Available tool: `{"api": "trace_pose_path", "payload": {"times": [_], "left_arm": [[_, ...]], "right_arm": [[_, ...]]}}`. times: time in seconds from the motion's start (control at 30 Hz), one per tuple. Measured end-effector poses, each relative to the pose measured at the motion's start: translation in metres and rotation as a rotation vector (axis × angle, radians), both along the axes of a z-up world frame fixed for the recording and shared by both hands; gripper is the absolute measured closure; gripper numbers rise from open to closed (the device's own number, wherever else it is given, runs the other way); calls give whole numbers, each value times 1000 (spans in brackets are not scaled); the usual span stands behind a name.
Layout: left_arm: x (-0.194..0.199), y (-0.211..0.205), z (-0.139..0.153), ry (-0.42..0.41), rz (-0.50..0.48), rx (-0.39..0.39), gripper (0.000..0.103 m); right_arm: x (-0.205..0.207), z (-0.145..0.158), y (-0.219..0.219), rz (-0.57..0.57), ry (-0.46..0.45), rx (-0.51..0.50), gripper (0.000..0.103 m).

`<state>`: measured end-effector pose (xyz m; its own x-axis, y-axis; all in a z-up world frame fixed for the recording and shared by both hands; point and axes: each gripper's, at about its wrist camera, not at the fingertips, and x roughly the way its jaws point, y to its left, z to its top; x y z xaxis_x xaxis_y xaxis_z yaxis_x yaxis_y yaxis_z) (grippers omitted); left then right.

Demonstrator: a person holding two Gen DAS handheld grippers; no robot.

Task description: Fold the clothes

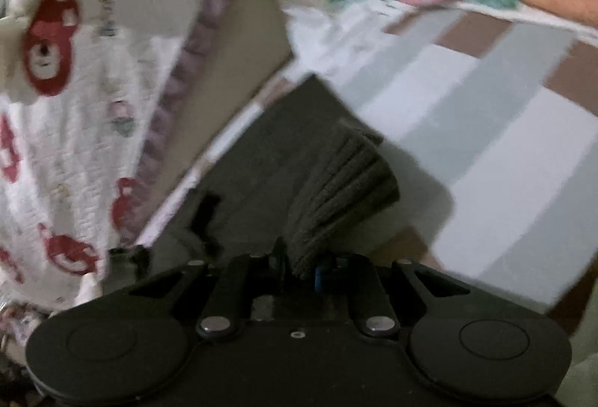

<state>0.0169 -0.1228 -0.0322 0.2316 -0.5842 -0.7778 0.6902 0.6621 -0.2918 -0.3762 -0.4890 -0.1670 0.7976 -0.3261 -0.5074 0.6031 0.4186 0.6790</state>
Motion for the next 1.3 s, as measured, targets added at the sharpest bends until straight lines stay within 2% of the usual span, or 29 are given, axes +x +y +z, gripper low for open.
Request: {"api": "trace_pose_path", "payload": {"times": [0.07,0.13,0.23,0.3,0.37,0.47,0.53,0.57,0.6,0.67,0.73,0.87,0.93,1.0,1.07,1.17,1.2,1.3], "left_arm": [[-15,-7,3,-22,-87,-41,47],[-24,-26,-4,12,-139,7,50],[-27,-53,-34,103,-124,133,53],[-28,-66,-41,90,-96,180,53],[-29,-73,-37,78,-81,175,53],[-23,-65,-36,113,-58,108,53],[-11,-41,-34,132,38,7,70],[-6,-24,-29,125,98,-78,74],[-1,-8,-24,119,157,-159,74],[13,24,-17,129,267,-247,74],[25,47,-17,165,333,-280,74],[28,65,-20,176,328,-293,70],[26,72,-21,190,322,-395,68],[28,72,-23,210,315,-477,61],[28,66,-16,200,254,-475,56],[28,54,-13,204,188,-439,52],[30,52,-16,234,181,-443,50],[37,47,-26,335,188,-443,49]], "right_arm": [[7,12,1,48,-62,-10,88],[18,28,0,125,-173,-22,88],[59,59,11,268,-195,-138,88],[93,74,24,378,-207,-162,88],[126,88,40,487,-234,-174,89],[173,109,70,655,-294,-161,89],[203,119,94,775,-333,-133,89],[219,118,109,853,-349,-110,89],[230,113,122,915,-352,-86,89],[254,95,145,1016,-303,-34,89],[269,78,162,1072,-239,-10,89],[277,55,163,1059,-168,92,89],[278,52,164,1061,-116,78,89],[282,53,173,1083,-44,22,89],[283,57,183,1117,-3,-57,89],[295,66,185,1145,6,-176,89],[300,69,186,1153,6,-218,89],[309,74,187,1160,14,-238,89]]}}
